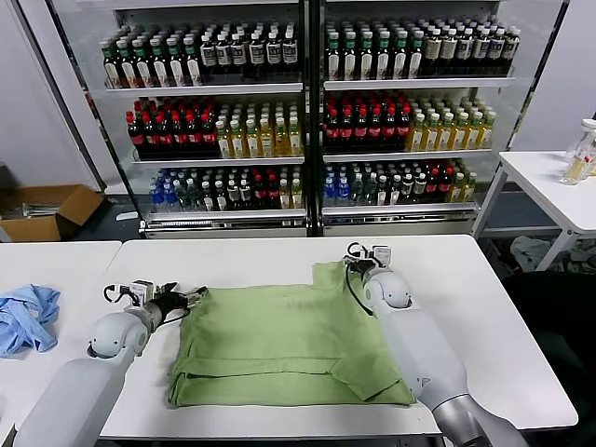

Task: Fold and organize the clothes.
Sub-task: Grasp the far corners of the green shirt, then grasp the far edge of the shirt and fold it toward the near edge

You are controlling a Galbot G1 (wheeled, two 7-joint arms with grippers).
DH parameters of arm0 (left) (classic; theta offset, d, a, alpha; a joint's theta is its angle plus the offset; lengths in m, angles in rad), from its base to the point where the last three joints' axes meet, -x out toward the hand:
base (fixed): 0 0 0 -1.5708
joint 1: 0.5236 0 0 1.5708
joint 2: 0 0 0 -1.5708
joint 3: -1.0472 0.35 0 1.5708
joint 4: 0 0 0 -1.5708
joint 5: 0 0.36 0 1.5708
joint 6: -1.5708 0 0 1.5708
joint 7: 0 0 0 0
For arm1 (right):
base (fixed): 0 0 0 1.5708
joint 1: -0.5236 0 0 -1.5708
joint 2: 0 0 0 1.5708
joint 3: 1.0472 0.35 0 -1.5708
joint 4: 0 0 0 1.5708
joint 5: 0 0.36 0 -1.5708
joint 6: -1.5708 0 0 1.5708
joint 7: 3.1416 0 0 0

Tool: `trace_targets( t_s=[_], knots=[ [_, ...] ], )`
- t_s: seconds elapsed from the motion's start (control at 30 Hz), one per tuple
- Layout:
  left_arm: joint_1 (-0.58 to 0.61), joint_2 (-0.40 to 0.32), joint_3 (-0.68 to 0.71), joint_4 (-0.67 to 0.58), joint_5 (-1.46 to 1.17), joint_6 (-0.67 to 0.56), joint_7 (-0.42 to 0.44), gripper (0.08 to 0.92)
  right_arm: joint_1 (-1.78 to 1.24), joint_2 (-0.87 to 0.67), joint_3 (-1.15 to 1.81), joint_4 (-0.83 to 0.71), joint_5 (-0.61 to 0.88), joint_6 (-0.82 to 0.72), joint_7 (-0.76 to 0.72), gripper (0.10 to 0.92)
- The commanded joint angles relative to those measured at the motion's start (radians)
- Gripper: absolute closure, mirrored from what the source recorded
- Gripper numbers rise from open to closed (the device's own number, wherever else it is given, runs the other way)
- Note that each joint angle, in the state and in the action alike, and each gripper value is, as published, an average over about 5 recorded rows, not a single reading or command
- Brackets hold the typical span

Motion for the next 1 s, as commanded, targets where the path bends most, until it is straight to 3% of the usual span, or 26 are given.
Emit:
trace_targets(
  t_s=[0.03, 0.4, 0.5, 0.7, 1.0],
  knots=[
    [0.038, -0.004, -0.002, -0.015, -0.003, -0.005, 0.016, 0.354, 0.001, 0.011, -0.003, -0.017, -0.003, 0.001, -0.005, 0.527],
    [0.047, -0.009, 0.003, -0.021, -0.008, -0.035, 0.034, 0.674, -0.015, 0.006, -0.001, 0.001, -0.011, 0.003, -0.009, 0.845],
    [0.042, -0.007, 0.004, -0.022, -0.021, -0.056, 0.03, 0.761, -0.019, 0.003, 0.002, 0.01, -0.014, 0.011, -0.012, 0.898],
    [0.054, 0.02, -0.009, -0.089, -0.105, -0.094, -0.018, 0.901, -0.061, -0.039, 0.007, 0.157, 0.018, 0.02, -0.003, 0.904],
    [0.265, 0.104, -0.106, -0.349, -0.184, -0.123, -0.131, 0.913, -0.299, -0.217, 0.054, 0.667, 0.192, -0.077, 0.071, 0.904]
  ],
)
